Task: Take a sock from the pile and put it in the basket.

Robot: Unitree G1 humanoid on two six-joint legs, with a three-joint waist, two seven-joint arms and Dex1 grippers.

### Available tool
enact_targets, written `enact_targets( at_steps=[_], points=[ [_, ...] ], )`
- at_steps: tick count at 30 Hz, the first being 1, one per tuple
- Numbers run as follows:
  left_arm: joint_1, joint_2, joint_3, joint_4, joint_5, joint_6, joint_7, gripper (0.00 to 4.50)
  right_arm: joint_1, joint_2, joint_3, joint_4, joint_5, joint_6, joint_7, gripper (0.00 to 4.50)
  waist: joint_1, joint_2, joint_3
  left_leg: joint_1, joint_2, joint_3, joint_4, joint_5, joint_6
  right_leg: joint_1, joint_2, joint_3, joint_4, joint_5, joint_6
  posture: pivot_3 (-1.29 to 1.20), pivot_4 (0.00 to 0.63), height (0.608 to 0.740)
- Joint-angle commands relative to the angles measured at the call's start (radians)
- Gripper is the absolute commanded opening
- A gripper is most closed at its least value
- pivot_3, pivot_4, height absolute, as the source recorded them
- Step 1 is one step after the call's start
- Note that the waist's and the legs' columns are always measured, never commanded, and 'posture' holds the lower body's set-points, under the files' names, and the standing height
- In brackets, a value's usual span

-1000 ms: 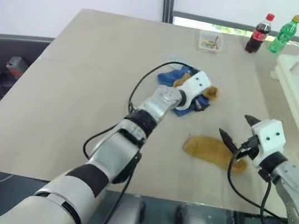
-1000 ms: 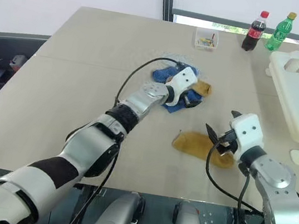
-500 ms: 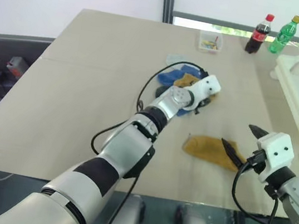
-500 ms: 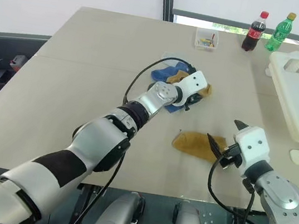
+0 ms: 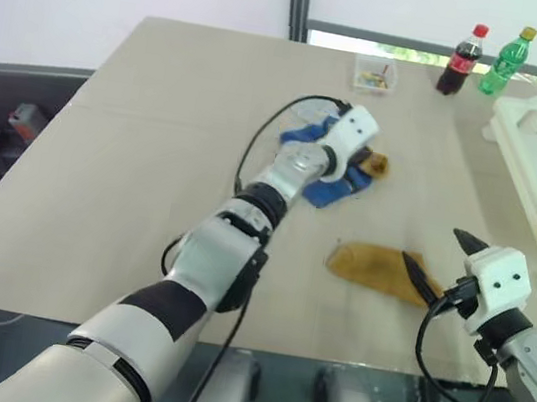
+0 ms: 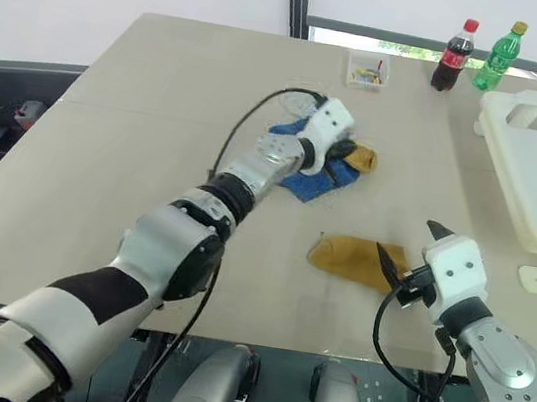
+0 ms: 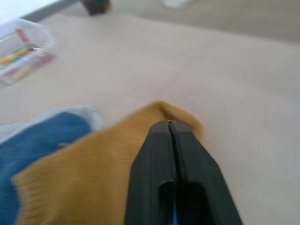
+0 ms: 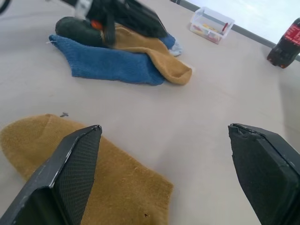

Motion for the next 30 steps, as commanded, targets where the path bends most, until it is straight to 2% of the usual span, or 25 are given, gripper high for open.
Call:
enact_targets(
  at_steps=[1,2,9,15,24,27,30],
  points=[
    [0.032,0.01,0.089,-0.114,-0.1,0.108,0.016,2.24,-0.027,0.0,0.008,-0.002,-0.001,-0.028,0.01,4.5,-0.003,0.0,0.0,0.0,0.0,-0.001,0.0,0.0,0.0,0.0,0.0,0.0,0.0,0.0,0.0,0.0,0.15,0.74],
    [0.047,0.009,0.114,-0.142,-0.126,0.145,0.031,2.58,-0.037,-0.003,0.014,0.007,0.001,-0.028,0.015,4.5,-0.003,0.0,0.0,0.0,0.0,-0.002,0.0,0.0,0.0,0.0,0.0,0.0,0.001,0.0,0.0,0.0,0.15,0.74],
    [0.11,-0.019,0.215,-0.21,-0.215,0.268,0.181,2.58,-0.097,-0.029,0.033,0.042,0.013,-0.014,0.061,4.5,-0.002,0.0,0.0,0.0,-0.001,-0.004,0.001,0.0,0.0,0.0,-0.001,-0.001,0.003,0.0,0.0,0.0,0.15,0.74],
    [0.14,-0.034,0.199,-0.242,-0.192,0.27,0.278,2.58,-0.112,-0.044,0.03,0.03,0.027,0.011,0.078,4.5,-0.002,0.0,0.0,0.001,-0.002,-0.004,0.001,0.0,0.0,0.0,-0.001,-0.001,0.004,0.0,0.0,0.0,0.15,0.74],
    [0.269,-0.077,0.162,-0.473,-0.194,0.38,0.354,2.58,-0.124,-0.081,0.014,-0.003,0.069,0.075,0.097,4.5,-0.002,0.0,0.0,0.001,-0.001,-0.004,0.001,0.0,0.0,0.0,-0.001,0.0,0.005,0.0,0.0,0.0,0.15,0.74],
    [0.283,-0.083,0.152,-0.496,-0.194,0.394,0.35,1.76,-0.142,-0.088,0.027,-0.005,0.073,0.093,0.095,4.5,-0.002,0.0,0.0,0.001,-0.001,-0.004,0.001,0.0,0.0,0.0,-0.001,0.0,0.005,0.0,0.0,0.0,0.15,0.74],
    [0.285,-0.083,0.146,-0.513,-0.193,0.398,0.348,0.53,-0.156,-0.091,0.029,-0.012,0.08,0.111,0.091,4.5,-0.002,0.0,0.0,0.001,-0.002,-0.004,0.001,0.0,0.0,0.0,-0.001,0.0,0.005,0.0,0.0,0.0,0.15,0.74]
  ],
)
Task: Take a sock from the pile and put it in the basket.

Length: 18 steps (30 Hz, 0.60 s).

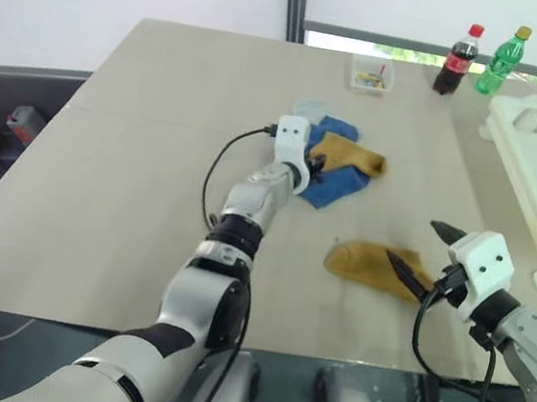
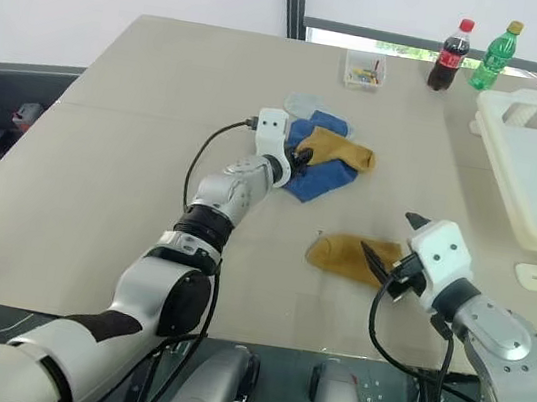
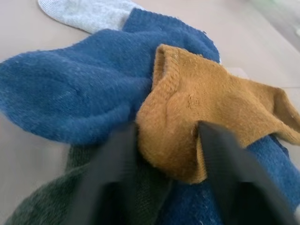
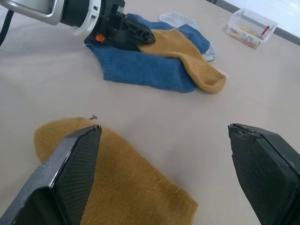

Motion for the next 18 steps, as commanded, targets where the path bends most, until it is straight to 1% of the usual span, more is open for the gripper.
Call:
enact_targets(
  at_steps=[1,6,10,14,18],
  points=[
    [-0.004,-0.004,-0.018,-0.067,-0.006,0.007,-0.005,0.03,-0.02,-0.012,-0.01,-0.049,0.015,0.017,0.0,4.5,0.0,0.0,0.0,0.0,0.0,0.0,0.0,0.0,0.0,0.0,0.0,0.0,0.0,0.0,0.0,0.0,0.15,0.74],
    [0.013,-0.001,-0.026,-0.107,-0.003,0.027,-0.005,0.03,-0.019,-0.016,-0.013,-0.055,0.018,0.026,-0.001,4.5,0.0,0.0,0.0,0.0,0.0,0.0,0.0,0.0,0.0,0.0,0.0,0.0,0.0,0.0,0.0,0.0,0.15,0.74],
    [0.043,-0.001,-0.038,-0.198,-0.011,0.078,-0.007,0.03,-0.024,-0.019,-0.011,-0.055,0.02,0.03,-0.004,4.5,0.0,0.0,0.0,0.0,0.0,0.0,0.0,0.0,0.0,0.0,0.0,0.0,0.0,0.0,0.0,0.0,0.15,0.74],
    [0.095,-0.001,-0.015,-0.345,-0.059,0.192,0.007,0.03,-0.026,-0.022,-0.01,-0.05,0.021,0.027,-0.004,4.5,-0.002,0.0,0.0,0.0,0.0,0.0,0.0,0.0,0.0,0.0,0.0,0.0,0.0,0.0,0.0,0.0,0.15,0.74],
    [0.165,0.011,0.024,-0.523,-0.119,0.352,0.035,0.03,-0.027,-0.018,-0.002,-0.043,0.022,0.021,-0.002,4.5,-0.004,0.0,0.0,0.0,0.001,0.0,0.0,0.0,0.0,0.0,0.0,0.001,0.0,0.0,0.0,0.0,0.15,0.74]
  ],
)
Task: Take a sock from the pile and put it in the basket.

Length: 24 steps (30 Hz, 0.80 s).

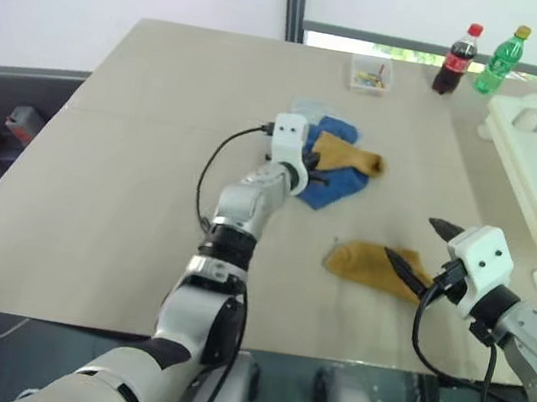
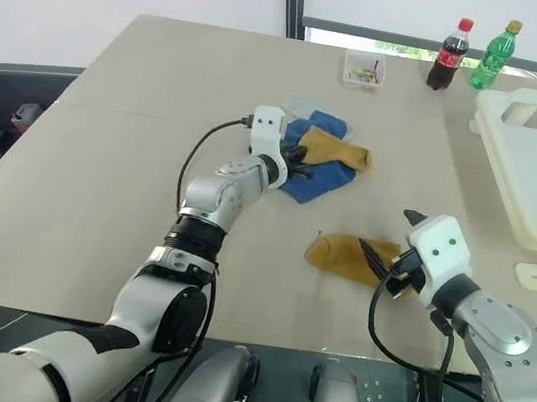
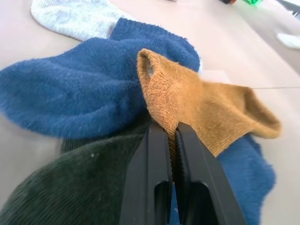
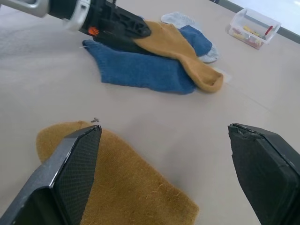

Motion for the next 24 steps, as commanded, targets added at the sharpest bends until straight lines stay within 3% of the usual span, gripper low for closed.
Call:
enact_targets(
  at_steps=[1,9,17,24],
  points=[
    [0.04,0.018,0.033,-0.179,-0.057,0.114,0.023,0.03,-0.009,-0.004,-0.003,-0.031,0.003,-0.016,0.002,4.5,0.0,0.0,0.0,0.0,0.0,0.0,0.0,0.0,0.0,0.0,0.0,0.0,0.0,0.0,0.0,0.0,0.15,0.74],
    [0.124,0.079,0.109,-0.384,-0.159,0.221,0.017,0.03,-0.035,0.014,0.047,0.01,0.0,-0.041,0.01,4.5,0.0,0.0,0.0,0.001,0.0,0.0,0.0,0.0,-0.001,0.0,0.0,0.0,0.001,0.0,0.0,0.0,0.15,0.74],
    [0.09,0.014,0.103,-0.289,-0.15,0.088,0.049,0.03,-0.074,0.023,0.096,0.059,-0.013,-0.072,0.023,4.5,0.019,0.0,0.0,0.0,-0.001,-0.001,0.0,0.001,-0.001,0.0,0.0,0.0,0.001,0.0,0.0,0.0,0.15,0.74],
    [0.156,0.118,0.167,-0.354,-0.221,0.23,0.03,0.03,-0.053,0.017,0.078,0.05,-0.01,-0.079,0.024,4.5,0.005,0.0,0.0,0.001,-0.001,-0.001,0.0,0.001,-0.001,0.0,0.0,0.0,0.001,0.0,0.0,0.0,0.15,0.74]
  ],
)
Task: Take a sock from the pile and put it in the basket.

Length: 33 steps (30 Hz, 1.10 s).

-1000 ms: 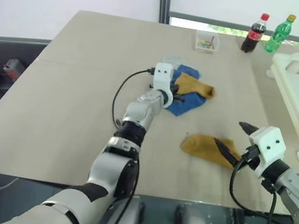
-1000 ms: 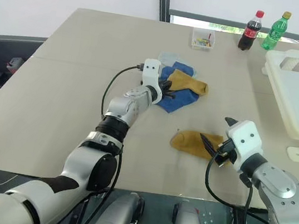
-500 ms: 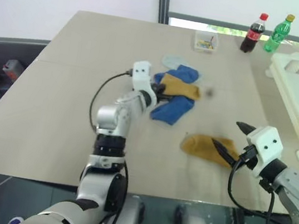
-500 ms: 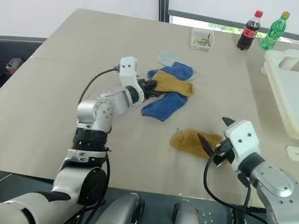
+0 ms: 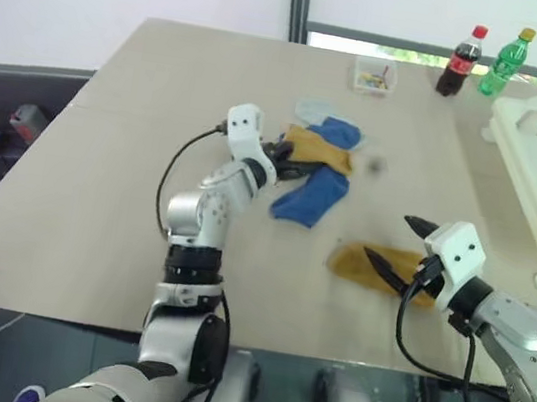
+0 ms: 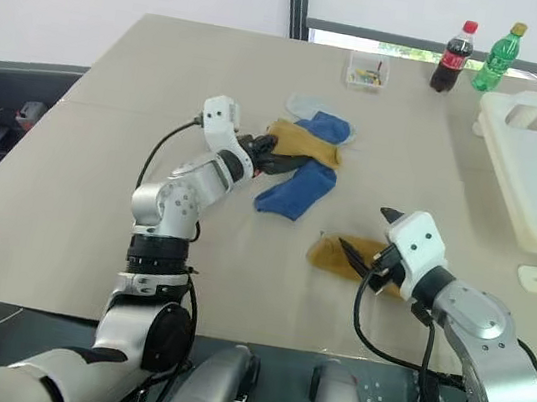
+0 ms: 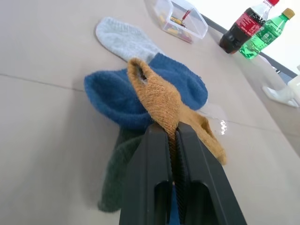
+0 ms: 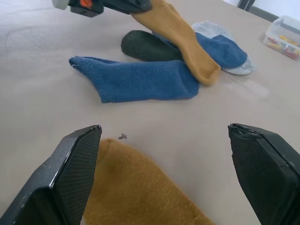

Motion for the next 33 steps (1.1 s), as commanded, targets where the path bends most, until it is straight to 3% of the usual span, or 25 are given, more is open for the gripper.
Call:
enact_targets(
  at_steps=[1,9,17,22,28,33],
  points=[
    [0.051,0.058,0.046,-0.079,-0.059,0.082,-0.014,0.03,0.008,-0.005,-0.029,-0.028,-0.002,-0.028,0.002,4.5,-0.007,0.0,0.0,0.0,0.0,0.0,0.0,0.0,0.0,0.0,0.0,0.0,0.0,0.0,0.0,0.0,0.15,0.74],
    [0.164,0.225,0.076,-0.14,-0.078,0.188,-0.052,0.03,-0.023,0.0,0.006,0.008,-0.002,-0.049,0.022,4.5,-0.009,0.0,0.0,0.0,0.001,-0.001,0.0,0.0,0.0,0.0,0.0,-0.001,0.001,0.0,0.0,0.0,0.15,0.74],
    [0.371,0.475,0.078,-0.217,-0.109,0.198,-0.262,0.03,-0.051,0.007,0.045,0.053,-0.002,-0.072,0.059,4.5,-0.01,0.0,0.0,0.001,0.002,-0.001,0.0,0.0,-0.001,0.0,-0.001,-0.001,0.001,0.0,0.0,0.0,0.15,0.74],
    [0.483,0.631,0.181,-0.237,-0.169,0.159,-0.423,0.03,-0.073,0.016,0.077,0.085,0.001,-0.084,0.086,4.5,-0.014,0.0,0.0,0.001,0.004,0.0,-0.001,0.0,-0.001,-0.001,-0.001,0.0,0.0,0.0,-0.001,0.0,0.15,0.74],
    [0.593,0.652,0.17,-0.302,-0.203,0.146,-0.497,0.03,-0.096,0.023,0.108,0.119,0.003,-0.108,0.124,4.5,-0.007,0.0,0.0,0.001,0.002,-0.001,-0.001,0.0,0.0,0.0,-0.004,-0.002,-0.001,0.0,-0.001,0.0,0.15,0.74],
    [0.705,0.674,0.092,-0.377,-0.232,0.117,-0.618,0.03,-0.097,0.006,0.153,0.104,0.035,-0.111,0.208,4.5,-0.008,0.0,0.0,0.0,0.003,-0.002,-0.002,0.0,0.0,0.0,-0.006,-0.003,-0.003,0.0,-0.001,0.0,0.15,0.74]
  ],
)
